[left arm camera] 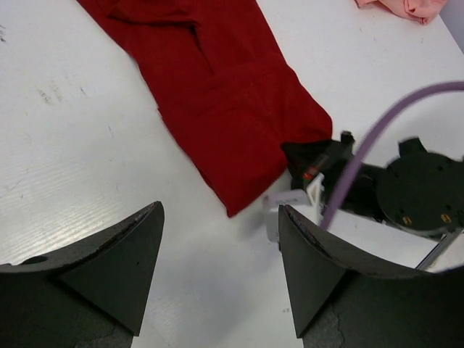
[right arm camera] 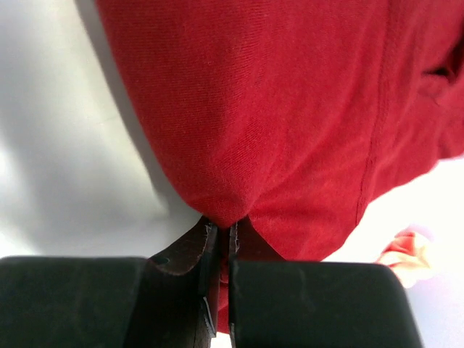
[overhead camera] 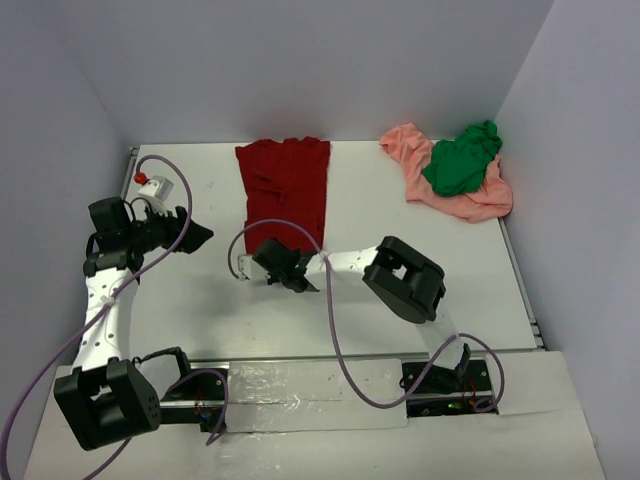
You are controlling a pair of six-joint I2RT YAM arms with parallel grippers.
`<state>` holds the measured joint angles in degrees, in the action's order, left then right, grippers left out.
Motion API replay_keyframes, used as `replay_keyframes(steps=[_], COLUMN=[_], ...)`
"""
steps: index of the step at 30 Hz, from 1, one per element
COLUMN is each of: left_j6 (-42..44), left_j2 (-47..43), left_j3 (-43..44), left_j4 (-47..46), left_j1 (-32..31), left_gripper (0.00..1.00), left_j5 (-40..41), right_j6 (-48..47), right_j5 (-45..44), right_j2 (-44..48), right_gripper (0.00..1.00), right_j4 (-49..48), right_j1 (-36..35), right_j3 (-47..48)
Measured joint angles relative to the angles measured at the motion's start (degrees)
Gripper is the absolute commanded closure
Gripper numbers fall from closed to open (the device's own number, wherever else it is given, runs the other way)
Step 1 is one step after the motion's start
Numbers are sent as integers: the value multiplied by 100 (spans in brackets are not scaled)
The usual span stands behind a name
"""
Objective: Fold and stack the t-shirts
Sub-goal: Fold the tshirt
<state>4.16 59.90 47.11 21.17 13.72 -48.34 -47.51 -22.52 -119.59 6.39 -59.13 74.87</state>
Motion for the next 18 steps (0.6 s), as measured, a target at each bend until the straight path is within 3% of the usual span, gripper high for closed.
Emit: replay_keyframes(steps=[18], left_j6=[111], left_j2=[-11], left_j3=[48], left_j4=[103], left_j1=[0], left_gripper=[27], left_j5=[-72], right_j6=[2411], right_j5=[1305], right_j2=[1104], right_gripper=[100], right_j4=[3156], right_j1=[-1980], right_j3=[-98])
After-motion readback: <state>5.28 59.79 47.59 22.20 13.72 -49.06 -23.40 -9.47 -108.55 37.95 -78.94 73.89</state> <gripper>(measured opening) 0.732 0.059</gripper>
